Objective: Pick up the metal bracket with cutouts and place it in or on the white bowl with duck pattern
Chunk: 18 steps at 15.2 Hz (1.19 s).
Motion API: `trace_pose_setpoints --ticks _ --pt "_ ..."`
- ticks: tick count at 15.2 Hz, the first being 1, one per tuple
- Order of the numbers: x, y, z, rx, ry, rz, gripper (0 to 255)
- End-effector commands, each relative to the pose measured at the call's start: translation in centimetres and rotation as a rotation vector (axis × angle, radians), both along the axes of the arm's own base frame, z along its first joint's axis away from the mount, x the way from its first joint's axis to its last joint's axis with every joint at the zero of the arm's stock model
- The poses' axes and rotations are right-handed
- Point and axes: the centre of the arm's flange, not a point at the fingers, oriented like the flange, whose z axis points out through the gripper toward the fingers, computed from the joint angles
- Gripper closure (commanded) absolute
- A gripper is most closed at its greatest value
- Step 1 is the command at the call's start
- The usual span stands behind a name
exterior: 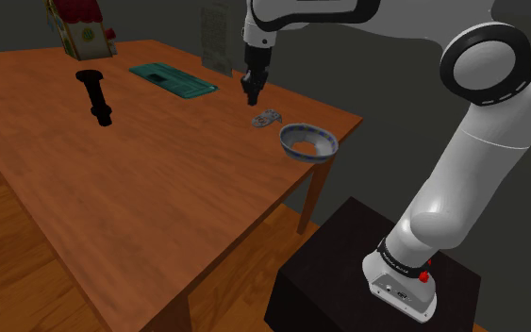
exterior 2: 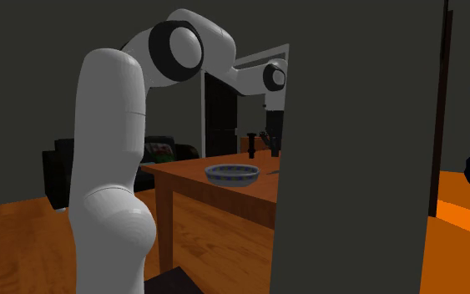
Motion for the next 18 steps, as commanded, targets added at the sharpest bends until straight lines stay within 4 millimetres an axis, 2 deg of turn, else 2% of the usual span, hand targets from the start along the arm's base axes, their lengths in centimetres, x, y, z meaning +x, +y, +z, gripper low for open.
trace_pose_setpoints --ticks 1,6,7,10,11,18 --pt "0.0 0.0 0.0 0.0 0.0 0.0 255" --pt "0.0 0.0 0.0 0.0 0.0 0.0 255" --pt "0.0 0.0 0.0 0.0 0.0 0.0 0" --pt "-1.2 1.8 -3.0 -0.2 0.131 0.704 0" --pt "-1.7 1.9 -3.7 -0.251 0.164 0.883 0" --pt "-1.9 1.0 -7.3 -0.251 0.164 0.883 0"
